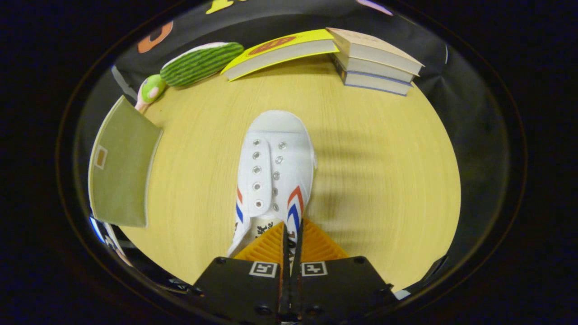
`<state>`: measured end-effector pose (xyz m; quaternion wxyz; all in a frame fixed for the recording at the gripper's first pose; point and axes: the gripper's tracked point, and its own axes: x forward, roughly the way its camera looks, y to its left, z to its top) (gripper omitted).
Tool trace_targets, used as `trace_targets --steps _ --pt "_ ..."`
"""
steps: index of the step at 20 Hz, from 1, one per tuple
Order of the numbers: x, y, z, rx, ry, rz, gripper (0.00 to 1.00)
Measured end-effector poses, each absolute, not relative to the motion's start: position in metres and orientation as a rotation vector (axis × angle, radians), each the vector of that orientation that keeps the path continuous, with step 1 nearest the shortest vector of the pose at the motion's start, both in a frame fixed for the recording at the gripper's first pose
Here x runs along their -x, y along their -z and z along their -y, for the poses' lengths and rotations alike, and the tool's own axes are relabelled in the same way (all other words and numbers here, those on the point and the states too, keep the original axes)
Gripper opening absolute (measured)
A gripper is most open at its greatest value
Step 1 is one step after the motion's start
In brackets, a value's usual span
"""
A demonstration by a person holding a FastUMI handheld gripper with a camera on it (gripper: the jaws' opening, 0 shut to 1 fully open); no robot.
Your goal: Open the storage box then place both shoes into the box .Put the left shoe in first, then the right shoe, with the right side of both shoes facing outward in a uniform manner.
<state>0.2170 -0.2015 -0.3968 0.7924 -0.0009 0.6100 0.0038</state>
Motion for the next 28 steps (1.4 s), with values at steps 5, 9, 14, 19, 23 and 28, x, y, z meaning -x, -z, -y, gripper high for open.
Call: trace_targets --steps 5,9,14,19,23,28 --pt "-0.217 0.387 0.197 -0.001 -0.011 -1.314 0.06" --pt "-0.223 0.386 0.201 -0.032 -0.063 -1.32 0.06" --pt "-0.22 0.39 0.201 -0.12 -0.092 -1.279 0.06" --pt "-0.22 0.388 0.198 -0.108 -0.084 -1.209 0.06" --pt "-0.22 0.396 0.202 -0.154 -0.14 -1.162 0.06" --pt "-0.22 0.402 0.204 -0.215 -0.188 -1.128 0.06"
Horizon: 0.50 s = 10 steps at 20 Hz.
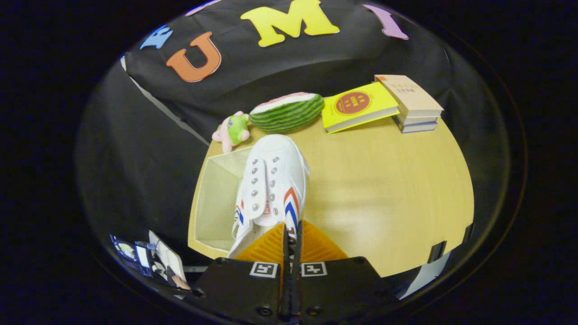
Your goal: Open the storage box then place both shoes into the box .Put the left shoe in first, then the right shoe, with the right side of both shoes facing outward in a uniform manner.
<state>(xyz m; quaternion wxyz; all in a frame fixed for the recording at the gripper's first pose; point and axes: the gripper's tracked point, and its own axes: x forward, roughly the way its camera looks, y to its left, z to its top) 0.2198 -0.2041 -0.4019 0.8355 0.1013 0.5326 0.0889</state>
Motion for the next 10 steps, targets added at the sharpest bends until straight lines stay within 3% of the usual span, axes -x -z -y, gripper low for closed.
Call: trace_targets --steps 6,10 --pt "-0.2203 0.3996 0.2035 -0.256 -0.209 -1.087 0.06" --pt "-0.2198 0.3943 0.2035 -0.274 -0.144 -1.027 0.06"
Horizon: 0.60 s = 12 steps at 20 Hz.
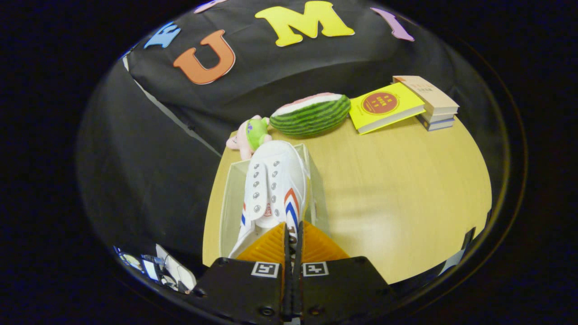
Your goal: Open the storage box then place both shoes into the box .Put the left shoe in first, then the right shoe, with the right side of both shoes facing outward in a uniform manner.
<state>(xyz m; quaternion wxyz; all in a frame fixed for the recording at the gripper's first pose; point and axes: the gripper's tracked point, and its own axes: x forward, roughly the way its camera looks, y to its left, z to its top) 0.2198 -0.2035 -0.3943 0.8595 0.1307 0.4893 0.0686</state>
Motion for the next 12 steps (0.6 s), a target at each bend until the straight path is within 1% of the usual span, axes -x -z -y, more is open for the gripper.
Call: trace_targets --steps 5,8,10,12 --pt "-0.225 0.382 0.208 -0.277 -0.107 -0.982 0.06" --pt "-0.234 0.37 0.212 -0.214 -0.085 -0.95 0.06" --pt "-0.23 0.402 0.208 -0.153 -0.084 -0.958 0.06" --pt "-0.238 0.402 0.189 -0.204 -0.173 -0.891 0.15"
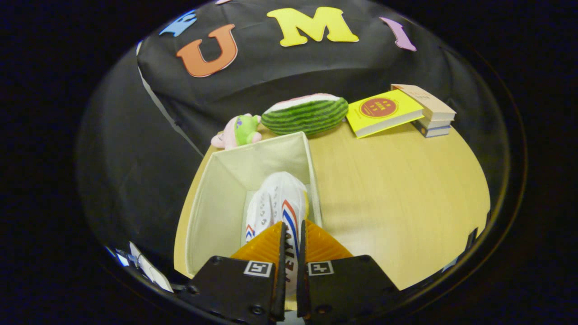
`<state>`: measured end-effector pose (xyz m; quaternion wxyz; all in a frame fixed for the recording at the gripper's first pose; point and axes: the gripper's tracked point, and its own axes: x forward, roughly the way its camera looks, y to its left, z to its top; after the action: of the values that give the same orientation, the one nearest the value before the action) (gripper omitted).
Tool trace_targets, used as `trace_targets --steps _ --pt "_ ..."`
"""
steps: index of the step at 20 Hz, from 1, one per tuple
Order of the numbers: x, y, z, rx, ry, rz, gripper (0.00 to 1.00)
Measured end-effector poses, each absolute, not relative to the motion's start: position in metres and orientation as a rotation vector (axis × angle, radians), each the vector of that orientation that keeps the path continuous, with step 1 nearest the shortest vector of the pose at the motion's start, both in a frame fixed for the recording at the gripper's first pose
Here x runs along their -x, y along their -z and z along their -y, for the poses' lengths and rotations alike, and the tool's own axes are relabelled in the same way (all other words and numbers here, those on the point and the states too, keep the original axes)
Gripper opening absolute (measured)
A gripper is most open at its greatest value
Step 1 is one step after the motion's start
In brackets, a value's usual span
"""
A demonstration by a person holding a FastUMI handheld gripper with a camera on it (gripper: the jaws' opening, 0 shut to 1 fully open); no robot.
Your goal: Open the storage box then place both shoes into the box .Put the left shoe in first, then the right shoe, with the right side of both shoes facing outward in a uniform manner.
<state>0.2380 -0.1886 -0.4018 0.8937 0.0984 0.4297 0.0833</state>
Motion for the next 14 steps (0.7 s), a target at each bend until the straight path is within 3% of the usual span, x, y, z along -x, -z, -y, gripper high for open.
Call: trace_targets --steps 1,6,14 --pt "-0.241 0.392 0.186 -0.215 -0.198 -0.851 0.19" --pt "-0.246 0.37 0.211 -0.13 -0.185 -0.698 1.0" --pt "-0.233 0.316 0.23 -0.065 -0.194 -0.493 1.0"
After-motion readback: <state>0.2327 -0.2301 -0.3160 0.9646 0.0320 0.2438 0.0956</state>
